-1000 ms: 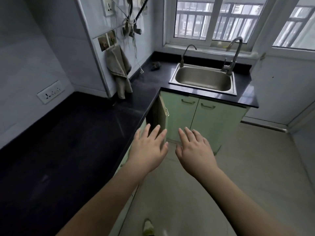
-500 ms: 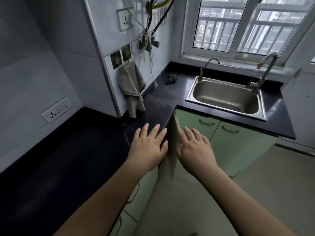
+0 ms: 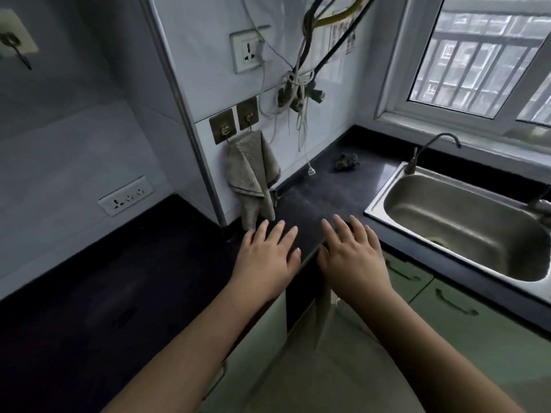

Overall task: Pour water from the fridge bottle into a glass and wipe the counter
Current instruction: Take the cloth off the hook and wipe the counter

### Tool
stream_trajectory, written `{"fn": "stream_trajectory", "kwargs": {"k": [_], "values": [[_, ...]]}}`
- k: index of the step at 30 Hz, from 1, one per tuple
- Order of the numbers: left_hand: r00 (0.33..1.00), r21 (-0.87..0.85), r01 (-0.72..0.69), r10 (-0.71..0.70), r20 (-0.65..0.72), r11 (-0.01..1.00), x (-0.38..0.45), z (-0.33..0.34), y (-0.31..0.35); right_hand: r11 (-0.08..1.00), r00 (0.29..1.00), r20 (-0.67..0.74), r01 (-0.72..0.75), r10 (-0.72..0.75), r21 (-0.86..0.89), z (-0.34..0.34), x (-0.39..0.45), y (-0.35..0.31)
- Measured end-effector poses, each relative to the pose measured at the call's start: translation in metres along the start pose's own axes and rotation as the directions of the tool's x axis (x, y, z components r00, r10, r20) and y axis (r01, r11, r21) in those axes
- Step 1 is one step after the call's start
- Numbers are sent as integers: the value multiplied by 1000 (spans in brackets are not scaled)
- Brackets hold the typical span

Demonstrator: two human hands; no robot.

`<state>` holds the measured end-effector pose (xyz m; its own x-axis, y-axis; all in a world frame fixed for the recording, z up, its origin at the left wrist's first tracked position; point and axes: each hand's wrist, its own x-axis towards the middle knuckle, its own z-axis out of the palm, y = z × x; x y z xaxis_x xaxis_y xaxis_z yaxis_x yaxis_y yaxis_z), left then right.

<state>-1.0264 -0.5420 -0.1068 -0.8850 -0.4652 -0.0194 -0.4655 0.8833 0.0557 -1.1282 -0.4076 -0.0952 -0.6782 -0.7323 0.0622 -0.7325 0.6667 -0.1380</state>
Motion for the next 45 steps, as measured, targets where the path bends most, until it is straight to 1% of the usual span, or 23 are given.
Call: {"fn": "stream_trajectory", "kwargs": {"k": [3, 6, 13, 19, 22, 25, 29, 32, 37, 41, 45], "values": [[999, -5, 38, -38, -12, 999, 16, -4, 2, 996, 995, 23, 92, -92, 6, 1, 28, 2], [998, -14, 61, -61, -19, 998, 27, -5, -3, 989, 989, 5, 144, -144, 18, 2, 57, 0], [983, 4, 168, -167, -79, 986, 78, -8, -45, 969, 969, -15, 247, -247, 28, 13, 121, -22], [972, -63, 206, -211, -98, 977, 114, -16, -81, 955, 955, -20, 297, -297, -8, 11, 175, -38], [964, -95, 223, -234, -127, 970, 131, -21, -97, 951, 949, -60, 310, -309, 5, 6, 201, -45], [957, -75, 227, -237, -167, 971, 147, -25, -106, 942, 939, -93, 335, -332, 18, 4, 221, -51], [944, -61, 237, -245, -221, 970, 160, -28, -111, 912, 911, -115, 405, -397, 59, 7, 249, -61], [922, -88, 267, -281, -268, 960, 167, -30, -113, 884, 882, -156, 460, -445, 80, 13, 271, -66], [881, -121, 306, -329, -341, 944, 178, -29, -113, 817, 805, -255, 570, -535, 83, 18, 304, -71], [859, -130, 327, -352, -373, 936, 189, -29, -114, 797, 779, -287, 599, -557, 77, 23, 326, -73], [846, -197, 323, -376, -379, 926, 197, -30, -112, 778, 756, -282, 627, -590, 52, 25, 335, -68]]}}
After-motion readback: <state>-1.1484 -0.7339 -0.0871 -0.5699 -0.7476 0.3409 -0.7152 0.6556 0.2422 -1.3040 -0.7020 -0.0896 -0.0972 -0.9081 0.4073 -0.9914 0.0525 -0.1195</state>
